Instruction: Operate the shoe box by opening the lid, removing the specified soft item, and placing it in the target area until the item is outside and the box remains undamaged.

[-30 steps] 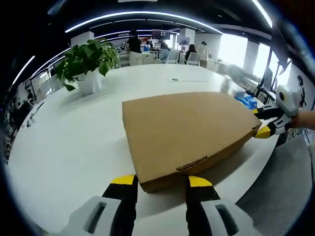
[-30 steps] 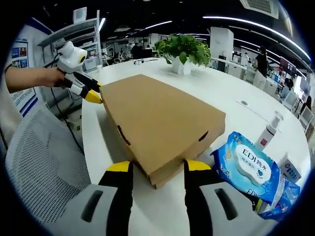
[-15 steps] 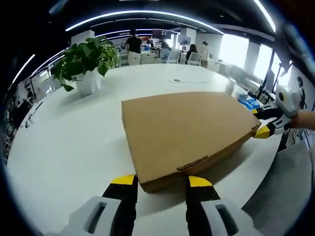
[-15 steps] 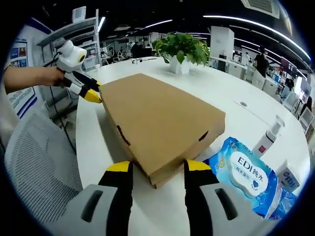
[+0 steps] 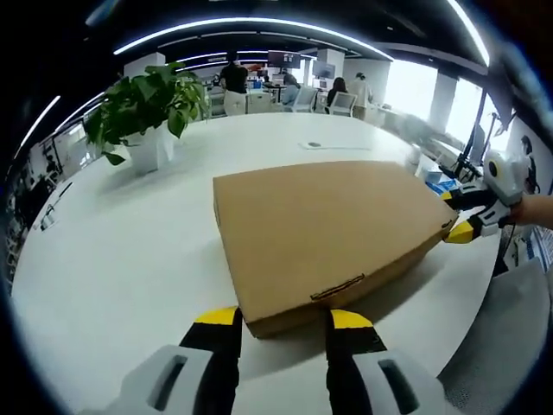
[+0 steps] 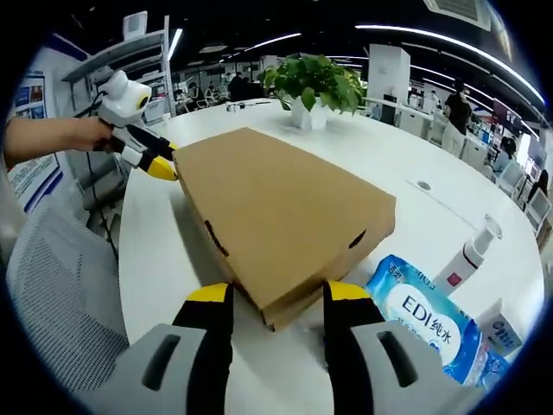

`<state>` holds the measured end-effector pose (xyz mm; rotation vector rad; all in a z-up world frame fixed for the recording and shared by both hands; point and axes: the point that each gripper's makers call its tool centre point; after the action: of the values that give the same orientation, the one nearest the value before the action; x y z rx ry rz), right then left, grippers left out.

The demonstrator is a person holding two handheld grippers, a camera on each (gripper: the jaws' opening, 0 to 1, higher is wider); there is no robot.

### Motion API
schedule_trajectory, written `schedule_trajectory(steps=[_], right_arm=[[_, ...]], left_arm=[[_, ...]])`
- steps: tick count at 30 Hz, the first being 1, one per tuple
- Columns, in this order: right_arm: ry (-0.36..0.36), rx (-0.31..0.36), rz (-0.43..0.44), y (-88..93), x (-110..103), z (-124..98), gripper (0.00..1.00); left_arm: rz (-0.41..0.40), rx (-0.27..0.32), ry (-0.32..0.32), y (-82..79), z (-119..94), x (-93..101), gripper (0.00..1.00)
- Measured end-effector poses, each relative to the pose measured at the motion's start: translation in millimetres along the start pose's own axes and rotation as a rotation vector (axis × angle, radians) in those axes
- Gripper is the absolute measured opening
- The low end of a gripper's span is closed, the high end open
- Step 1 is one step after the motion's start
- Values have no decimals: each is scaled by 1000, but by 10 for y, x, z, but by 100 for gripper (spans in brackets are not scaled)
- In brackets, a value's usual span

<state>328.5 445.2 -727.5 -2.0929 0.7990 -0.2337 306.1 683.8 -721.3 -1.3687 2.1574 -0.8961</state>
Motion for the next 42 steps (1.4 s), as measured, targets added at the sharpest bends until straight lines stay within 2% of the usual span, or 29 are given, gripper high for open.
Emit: schedule_trajectory(steps=[22, 34, 39, 42], right_arm=[[24, -12, 10, -113, 285, 102, 39], [23, -20, 15, -123, 332, 107, 39], [29, -20, 18, -123, 339, 100, 40], [40, -10, 24, -129, 342, 80, 40]], left_arm=[[8, 5, 12, -239, 245, -90, 38], [6, 12, 12, -263, 266, -85, 38], [47, 2, 2, -250, 273, -99, 38], [33, 6, 1, -257, 261, -96, 43]])
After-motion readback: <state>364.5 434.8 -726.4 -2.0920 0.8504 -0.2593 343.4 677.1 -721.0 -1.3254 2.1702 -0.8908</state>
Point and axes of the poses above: the point that each gripper's makers call its tool centre point, and the gripper's own axes: z roughly forward along the fingers, x roughly to its right, y roughly out of its underside, and after that the axes turned 7 degrees about z, right-handed
